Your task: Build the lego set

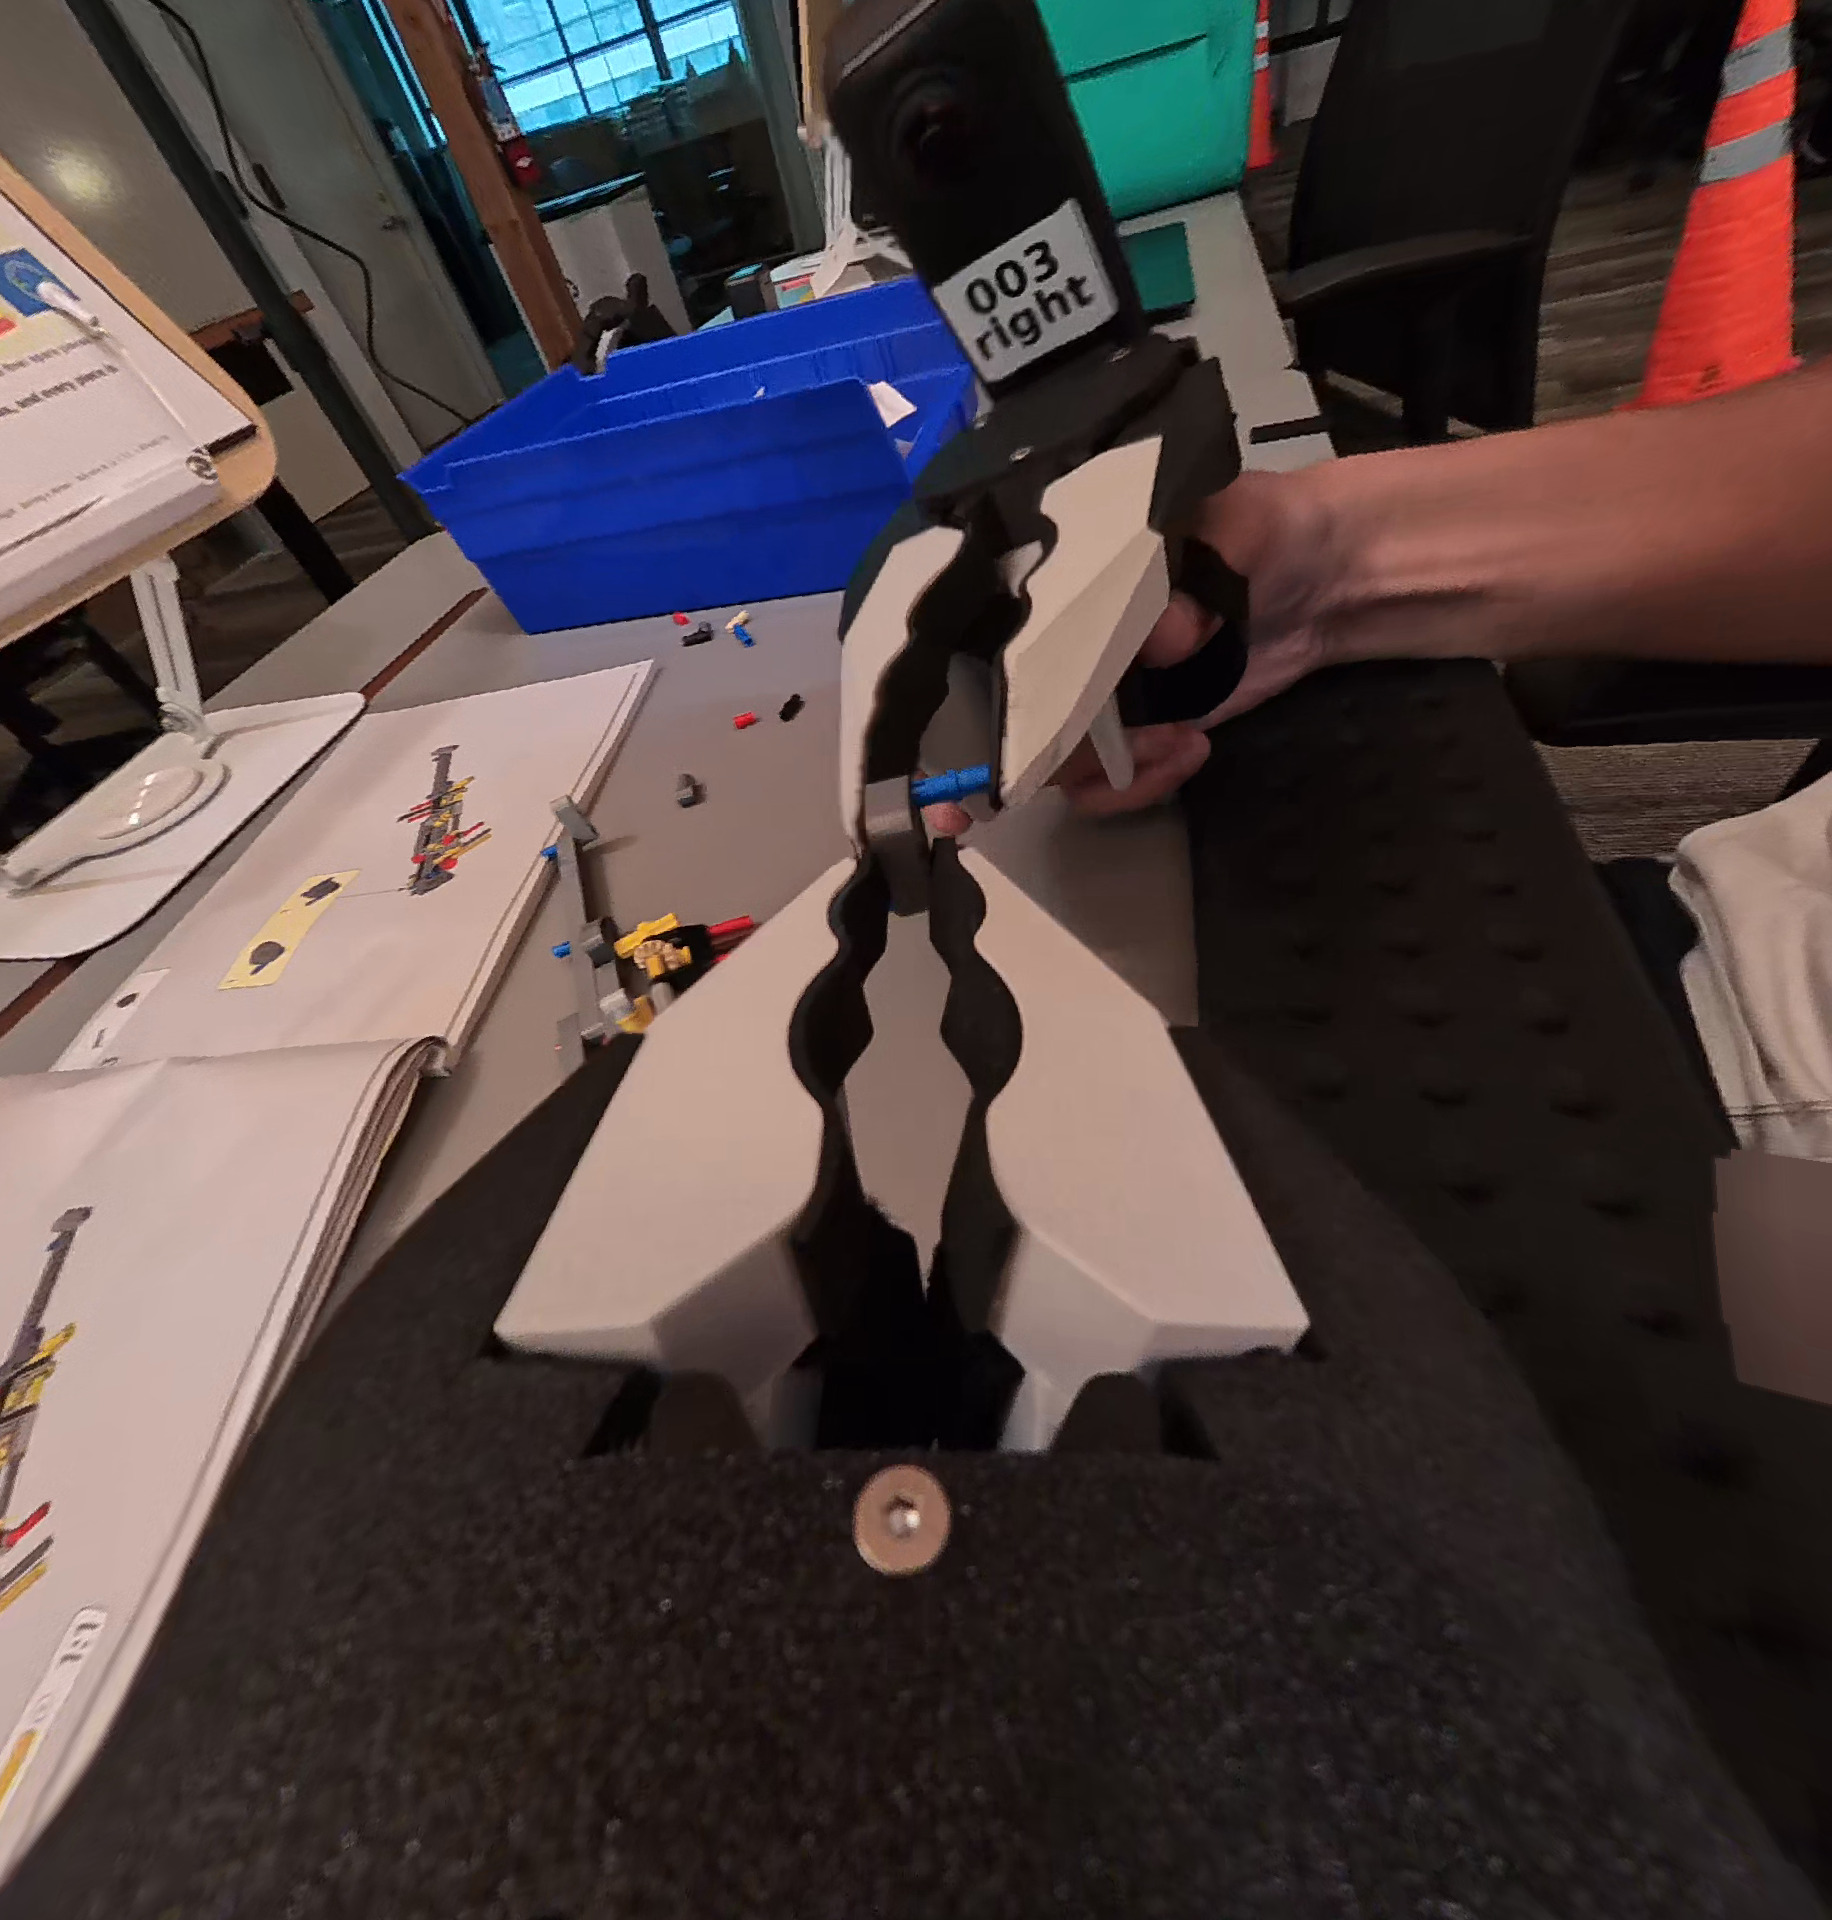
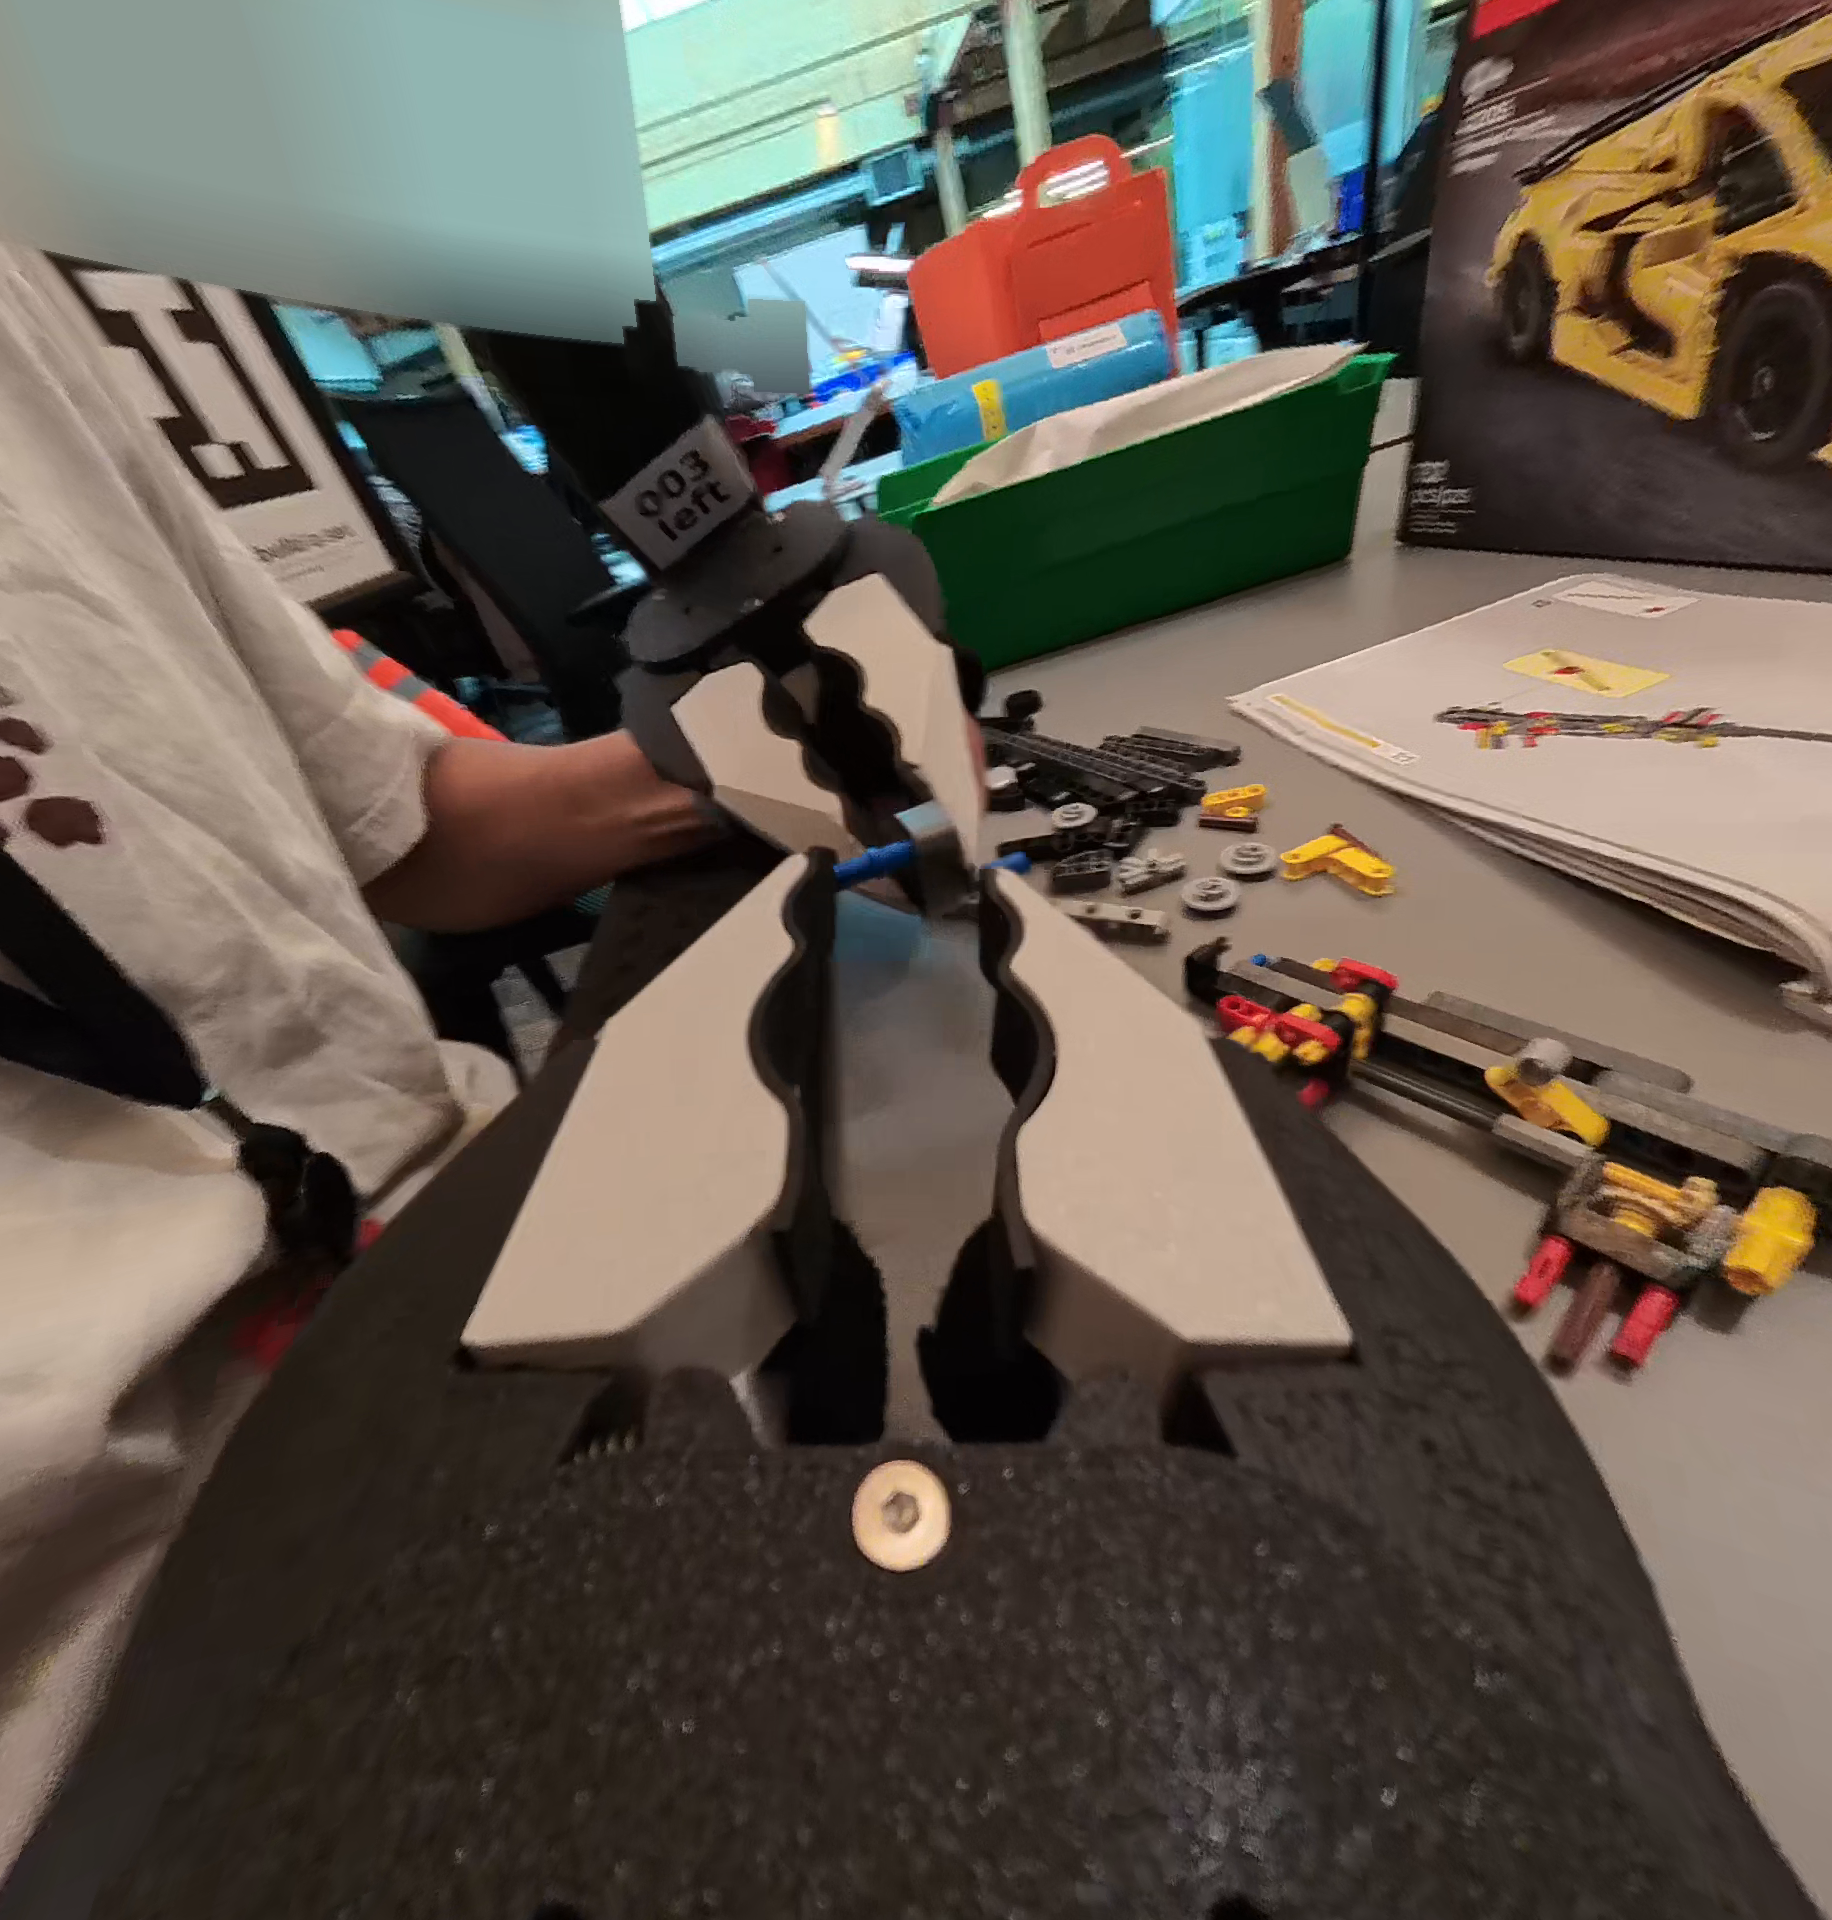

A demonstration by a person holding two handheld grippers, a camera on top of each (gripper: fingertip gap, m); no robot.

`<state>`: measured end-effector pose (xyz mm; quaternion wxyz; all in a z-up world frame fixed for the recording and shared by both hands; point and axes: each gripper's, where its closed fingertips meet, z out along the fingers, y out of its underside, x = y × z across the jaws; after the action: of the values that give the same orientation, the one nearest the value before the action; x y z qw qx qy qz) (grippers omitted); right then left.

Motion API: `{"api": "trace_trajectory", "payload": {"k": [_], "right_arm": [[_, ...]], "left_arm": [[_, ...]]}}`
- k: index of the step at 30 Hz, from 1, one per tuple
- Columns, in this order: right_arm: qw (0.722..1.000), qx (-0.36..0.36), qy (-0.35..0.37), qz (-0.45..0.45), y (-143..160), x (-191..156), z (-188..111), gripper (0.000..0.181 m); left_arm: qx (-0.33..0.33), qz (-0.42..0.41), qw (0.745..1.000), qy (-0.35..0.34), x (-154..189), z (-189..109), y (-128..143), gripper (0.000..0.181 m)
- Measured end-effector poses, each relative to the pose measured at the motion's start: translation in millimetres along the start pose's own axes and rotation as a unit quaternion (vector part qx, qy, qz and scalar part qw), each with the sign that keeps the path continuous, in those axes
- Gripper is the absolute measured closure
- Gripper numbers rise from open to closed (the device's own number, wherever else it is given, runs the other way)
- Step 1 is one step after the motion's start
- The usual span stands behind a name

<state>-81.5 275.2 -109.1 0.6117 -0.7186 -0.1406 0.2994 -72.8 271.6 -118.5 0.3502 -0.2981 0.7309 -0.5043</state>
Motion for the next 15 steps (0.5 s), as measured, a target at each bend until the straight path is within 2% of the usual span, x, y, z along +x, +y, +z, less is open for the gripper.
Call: {"api": "trace_trajectory", "payload": {"k": [2, 6, 15], "right_arm": [[0.999, 0.013, 0.029, -0.015, -2.1, 7.4, -1.1, 0.139], [0.997, 0.015, 0.023, -0.067, -1.8, -0.7, -1.1, 0.157], [0.999, 0.01, -0.004, -0.048, 2.0, -6.6, -2.2, 0.159]], "left_arm": [[0.004, 0.0, 1.0, 0.0, -0.4, -0.9, -1.6, 0.174], [0.001, 0.007, 1.0, -0.003, 0.2, 0.2, -0.5, 0.174], [0.003, 0.019, 1.0, 0.004, 6.9, 1.2, -1.6, 0.174]]}}
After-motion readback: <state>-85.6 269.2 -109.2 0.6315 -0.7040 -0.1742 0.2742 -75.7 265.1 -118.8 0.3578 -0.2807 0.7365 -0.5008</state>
